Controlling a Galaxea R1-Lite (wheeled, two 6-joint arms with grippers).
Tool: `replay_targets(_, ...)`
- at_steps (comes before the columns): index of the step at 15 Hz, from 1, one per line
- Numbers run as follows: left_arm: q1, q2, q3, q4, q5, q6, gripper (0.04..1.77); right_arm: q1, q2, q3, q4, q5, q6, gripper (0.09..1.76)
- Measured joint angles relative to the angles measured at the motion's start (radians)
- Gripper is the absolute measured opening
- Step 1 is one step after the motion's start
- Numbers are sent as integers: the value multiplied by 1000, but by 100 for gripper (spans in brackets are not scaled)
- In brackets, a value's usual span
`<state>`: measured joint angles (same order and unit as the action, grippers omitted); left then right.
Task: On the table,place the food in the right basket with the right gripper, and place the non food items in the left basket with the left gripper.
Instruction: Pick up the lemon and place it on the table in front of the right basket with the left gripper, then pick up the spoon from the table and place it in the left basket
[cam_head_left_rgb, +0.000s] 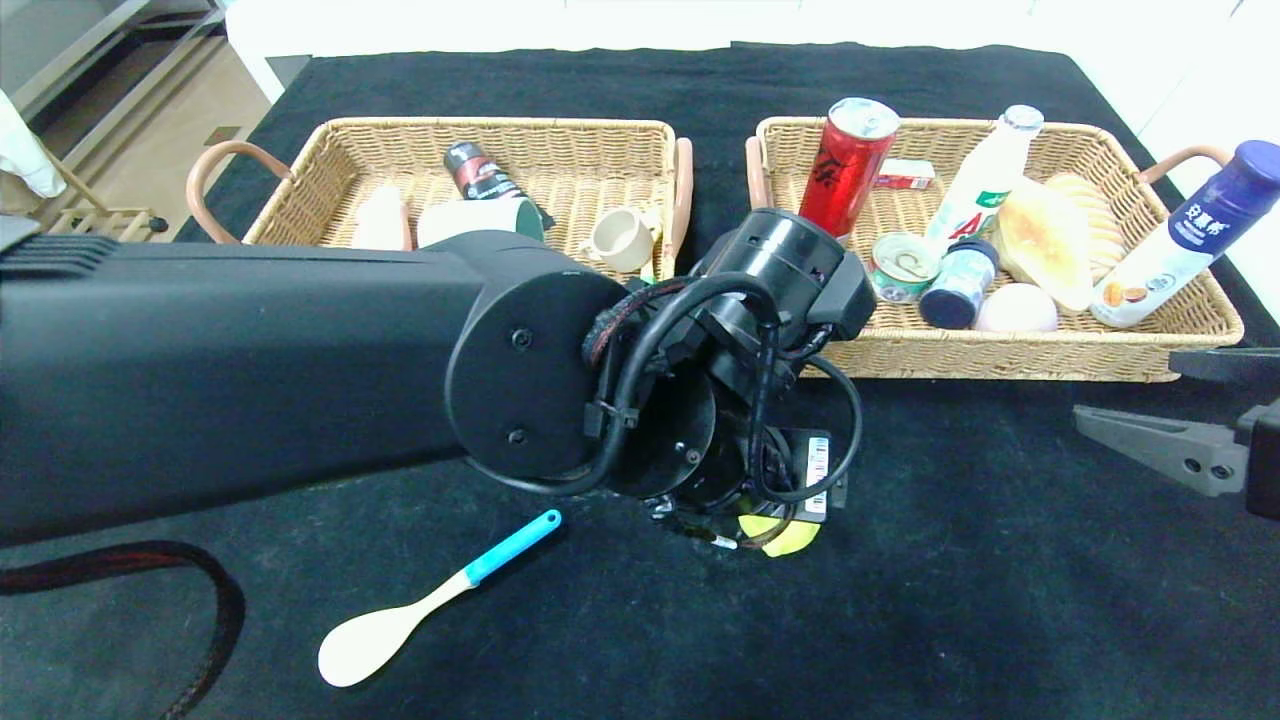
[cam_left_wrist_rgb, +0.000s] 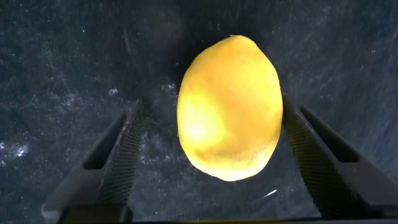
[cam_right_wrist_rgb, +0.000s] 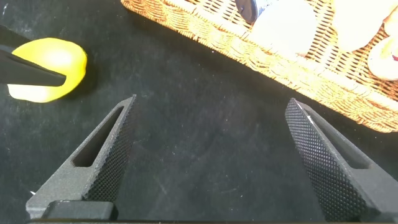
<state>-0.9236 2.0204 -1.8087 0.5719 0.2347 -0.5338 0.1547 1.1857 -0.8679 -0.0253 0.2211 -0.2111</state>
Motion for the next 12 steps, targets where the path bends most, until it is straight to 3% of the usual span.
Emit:
replay_targets(8, 0, -49, -13, 5, -2, 14, 166, 0, -2, 0, 0, 0, -1, 171)
replay_targets(12, 1, -116, -6, 14, -1, 111, 168, 0, -5, 0, 1, 0, -1, 171)
